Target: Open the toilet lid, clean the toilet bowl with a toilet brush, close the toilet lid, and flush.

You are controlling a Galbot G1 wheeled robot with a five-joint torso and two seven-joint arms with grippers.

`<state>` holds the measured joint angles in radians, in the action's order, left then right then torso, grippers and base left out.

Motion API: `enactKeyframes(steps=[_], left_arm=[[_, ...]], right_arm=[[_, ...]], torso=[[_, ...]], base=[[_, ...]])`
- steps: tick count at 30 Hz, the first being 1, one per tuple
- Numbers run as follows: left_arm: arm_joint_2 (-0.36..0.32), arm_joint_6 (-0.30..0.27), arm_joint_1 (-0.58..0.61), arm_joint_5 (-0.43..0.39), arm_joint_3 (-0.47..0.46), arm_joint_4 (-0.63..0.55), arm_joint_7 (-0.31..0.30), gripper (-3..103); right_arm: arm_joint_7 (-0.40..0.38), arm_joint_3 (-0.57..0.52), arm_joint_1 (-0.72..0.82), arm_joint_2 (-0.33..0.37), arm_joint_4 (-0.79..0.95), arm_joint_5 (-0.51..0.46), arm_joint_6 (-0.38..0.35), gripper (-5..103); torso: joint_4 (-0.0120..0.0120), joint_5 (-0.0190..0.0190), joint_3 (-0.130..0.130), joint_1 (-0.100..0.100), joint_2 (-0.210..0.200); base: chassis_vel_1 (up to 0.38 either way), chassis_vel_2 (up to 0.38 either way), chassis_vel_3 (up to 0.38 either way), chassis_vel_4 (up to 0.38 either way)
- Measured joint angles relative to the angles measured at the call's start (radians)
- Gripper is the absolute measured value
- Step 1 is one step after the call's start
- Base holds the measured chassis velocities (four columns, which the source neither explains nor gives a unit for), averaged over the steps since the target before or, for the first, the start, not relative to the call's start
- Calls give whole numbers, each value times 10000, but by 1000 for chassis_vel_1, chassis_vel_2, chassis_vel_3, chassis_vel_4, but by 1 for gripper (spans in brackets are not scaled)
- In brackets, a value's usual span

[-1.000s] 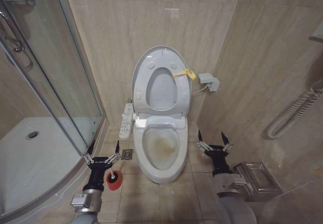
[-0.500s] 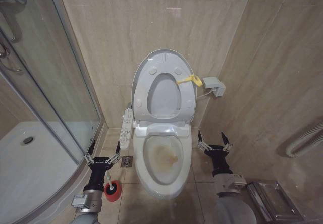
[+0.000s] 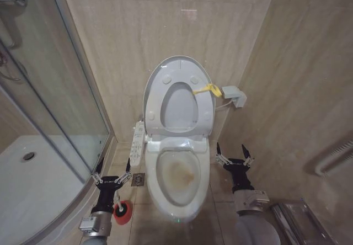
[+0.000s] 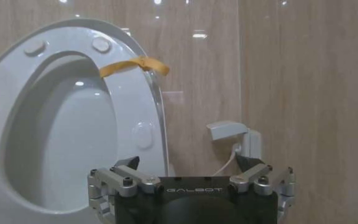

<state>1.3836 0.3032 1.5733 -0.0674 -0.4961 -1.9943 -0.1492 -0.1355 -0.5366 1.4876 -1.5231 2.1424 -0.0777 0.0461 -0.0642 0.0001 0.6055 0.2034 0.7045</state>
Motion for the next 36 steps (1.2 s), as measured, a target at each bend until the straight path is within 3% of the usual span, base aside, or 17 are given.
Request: enactKeyframes(steps=[1, 5, 6, 8, 12, 18, 22, 36], left_arm=[[0, 0, 0, 0, 0, 0, 0, 100], [-27, 1476, 149, 238, 153, 2045, -627, 100], [-27, 1476, 149, 238, 153, 2045, -627, 100], [6, 2084, 29, 388, 231, 3103, -878, 100], [120, 2652, -337, 572, 311, 4487, -1321, 100], [131, 3142, -1119, 698, 326, 6188, -1465, 100], [94, 3249, -1633, 544, 363, 7010, -1269, 100], [-10, 3904, -3060, 59, 431, 9237, 471, 100]], right_arm=[[0, 0, 0, 0, 0, 0, 0, 100], [0, 0, -4, 0, 0, 0, 0, 100], [0, 0, -4, 0, 0, 0, 0, 100], [0, 0, 1, 0, 0, 0, 0, 100], [-1, -2, 6, 0, 0, 0, 0, 100], [-1, -1, 4, 0, 0, 0, 0, 100], [0, 0, 2, 0, 0, 0, 0, 100], [0, -1, 3, 0, 0, 0, 0, 100]], torso=[[0, 0, 0, 0, 0], [3, -1, 2, 4, -3], [3, -1, 2, 4, -3], [3, -3, -1, -5, -2], [2, -3, -3, -9, 1], [1, -2, -2, -7, 1], [1, -2, 0, -4, 0], [1, -1, -1, -4, 0]], base=[[-160, 118, 170, -103], [-68, 60, 76, -54], [0, 0, 0, 0], [30, -12, -3, 22], [57, -51, -44, 43], [16, -12, -18, 12], [0, 0, 0, 0], [0, 0, 0, 0]])
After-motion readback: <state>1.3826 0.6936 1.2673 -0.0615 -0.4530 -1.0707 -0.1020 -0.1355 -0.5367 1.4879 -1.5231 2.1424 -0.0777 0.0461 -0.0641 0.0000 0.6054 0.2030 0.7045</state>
